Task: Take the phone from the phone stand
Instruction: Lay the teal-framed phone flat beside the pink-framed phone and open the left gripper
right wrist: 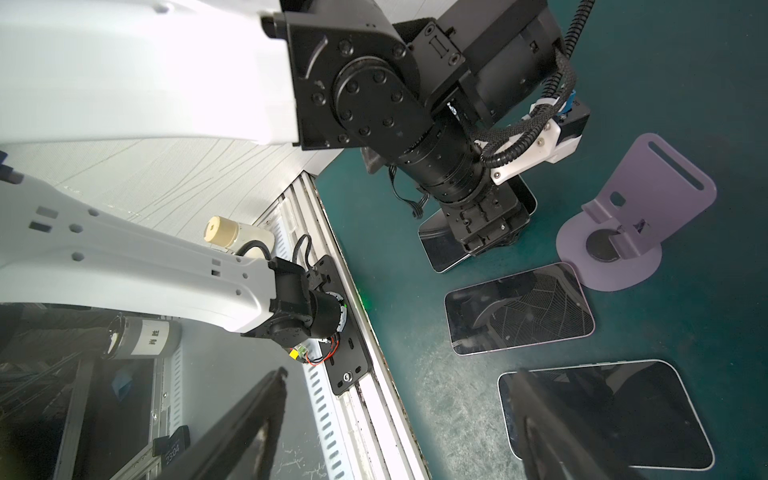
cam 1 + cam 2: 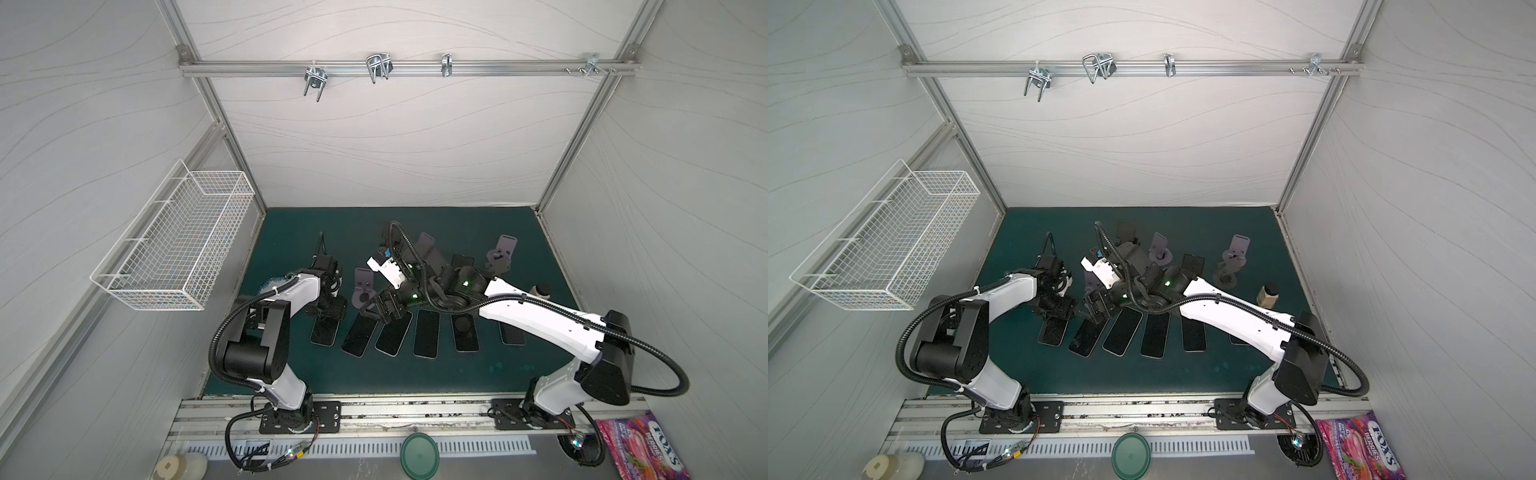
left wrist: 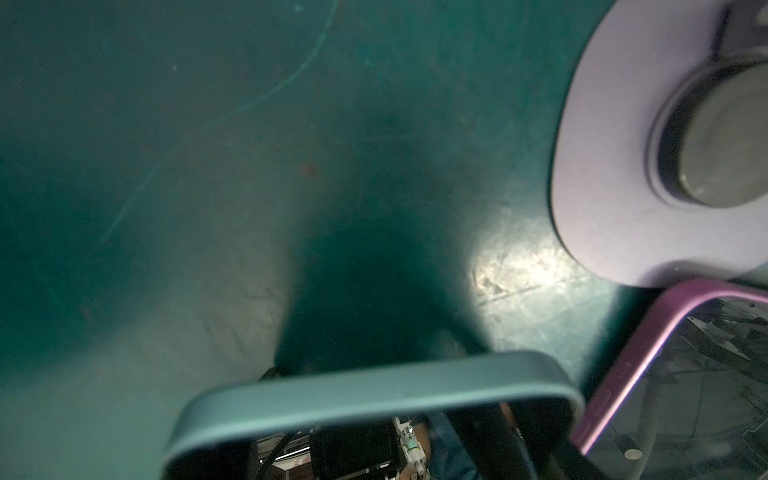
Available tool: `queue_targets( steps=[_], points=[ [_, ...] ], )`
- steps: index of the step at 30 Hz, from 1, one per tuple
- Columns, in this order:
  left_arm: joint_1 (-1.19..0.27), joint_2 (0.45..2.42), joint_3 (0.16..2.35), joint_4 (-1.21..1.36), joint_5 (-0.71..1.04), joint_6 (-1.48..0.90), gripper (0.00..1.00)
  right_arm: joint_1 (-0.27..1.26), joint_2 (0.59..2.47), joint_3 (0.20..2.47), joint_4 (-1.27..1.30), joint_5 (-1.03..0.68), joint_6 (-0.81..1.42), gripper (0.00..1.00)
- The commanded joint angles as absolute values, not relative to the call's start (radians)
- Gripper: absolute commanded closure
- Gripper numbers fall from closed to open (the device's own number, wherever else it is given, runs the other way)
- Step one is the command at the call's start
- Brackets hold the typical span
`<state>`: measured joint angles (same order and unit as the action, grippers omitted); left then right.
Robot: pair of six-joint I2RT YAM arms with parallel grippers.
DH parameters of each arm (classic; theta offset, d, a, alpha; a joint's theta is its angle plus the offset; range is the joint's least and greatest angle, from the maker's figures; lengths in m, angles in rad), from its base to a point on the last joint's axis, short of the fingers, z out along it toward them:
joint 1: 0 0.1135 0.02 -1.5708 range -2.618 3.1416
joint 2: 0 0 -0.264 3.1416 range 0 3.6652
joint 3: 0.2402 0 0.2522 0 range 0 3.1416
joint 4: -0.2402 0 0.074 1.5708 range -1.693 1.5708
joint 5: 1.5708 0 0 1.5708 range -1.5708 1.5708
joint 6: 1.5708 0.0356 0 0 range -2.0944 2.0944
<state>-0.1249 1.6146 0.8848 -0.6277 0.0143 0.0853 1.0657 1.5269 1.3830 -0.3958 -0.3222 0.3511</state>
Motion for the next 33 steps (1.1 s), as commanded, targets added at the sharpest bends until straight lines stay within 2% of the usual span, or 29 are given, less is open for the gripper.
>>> queue_targets(
  steps=[1, 10, 20, 33],
  points=[
    [-0.118, 1.627, 0.927, -0.633, 0.004, 0.089, 0.27, 1.072, 1.533, 1.412, -0.409, -0.320, 0.344, 0.14],
    [-0.115, 1.631, 0.928, -0.633, -0.005, 0.079, 0.20, 1.068, 1.526, 1.416, -0.420, -0.309, 0.333, 0.14],
    [-0.114, 1.617, 0.925, -0.630, -0.012, 0.076, 0.19, 1.067, 1.516, 1.413, -0.426, -0.307, 0.336, 0.14],
    [-0.104, 1.479, 0.895, -0.592, -0.021, 0.079, 0.17, 1.068, 1.472, 1.410, -0.424, -0.295, 0.350, 0.14]
  ],
)
